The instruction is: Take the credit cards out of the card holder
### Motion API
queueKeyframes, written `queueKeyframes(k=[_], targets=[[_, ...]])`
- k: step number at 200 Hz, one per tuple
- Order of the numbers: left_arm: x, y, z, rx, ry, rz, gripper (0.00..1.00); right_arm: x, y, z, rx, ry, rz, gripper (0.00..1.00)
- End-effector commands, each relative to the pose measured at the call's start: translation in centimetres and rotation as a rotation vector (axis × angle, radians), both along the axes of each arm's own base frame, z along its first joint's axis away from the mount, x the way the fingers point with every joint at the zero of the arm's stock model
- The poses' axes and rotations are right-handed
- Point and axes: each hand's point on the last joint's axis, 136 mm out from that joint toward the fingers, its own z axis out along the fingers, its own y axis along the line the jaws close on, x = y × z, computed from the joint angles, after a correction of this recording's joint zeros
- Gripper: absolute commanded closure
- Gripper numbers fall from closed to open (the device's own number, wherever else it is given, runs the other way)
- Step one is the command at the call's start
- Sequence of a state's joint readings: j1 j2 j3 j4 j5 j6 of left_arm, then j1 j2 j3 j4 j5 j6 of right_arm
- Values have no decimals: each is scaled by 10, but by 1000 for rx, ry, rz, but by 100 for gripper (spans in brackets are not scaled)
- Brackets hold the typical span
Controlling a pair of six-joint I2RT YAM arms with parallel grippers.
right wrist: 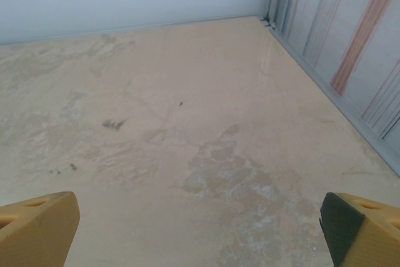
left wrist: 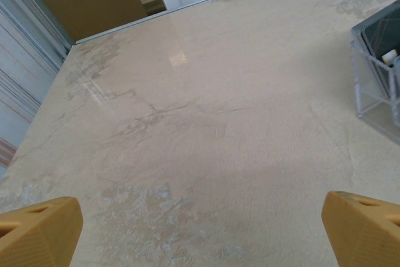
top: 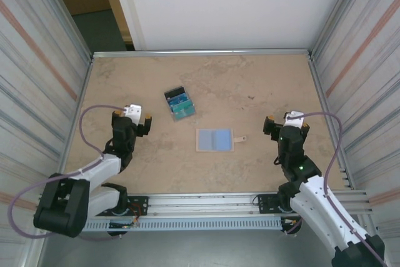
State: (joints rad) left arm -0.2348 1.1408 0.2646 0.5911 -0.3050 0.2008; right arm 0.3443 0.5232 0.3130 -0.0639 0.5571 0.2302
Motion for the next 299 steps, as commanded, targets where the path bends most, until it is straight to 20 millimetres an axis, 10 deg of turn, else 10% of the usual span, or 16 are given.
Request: queueKeyframes(k=[1,189,299], targets=[[12,2,19,-50,-117,-3,1,0,-6,13,21,-69,-17,1],[52,0,-22,-162,-30,-94,1,10,-22,-5,78,-91,-21,1],[58,17,-27,-257,38,-56,1,67,-20,-49,92,-53,126,1]])
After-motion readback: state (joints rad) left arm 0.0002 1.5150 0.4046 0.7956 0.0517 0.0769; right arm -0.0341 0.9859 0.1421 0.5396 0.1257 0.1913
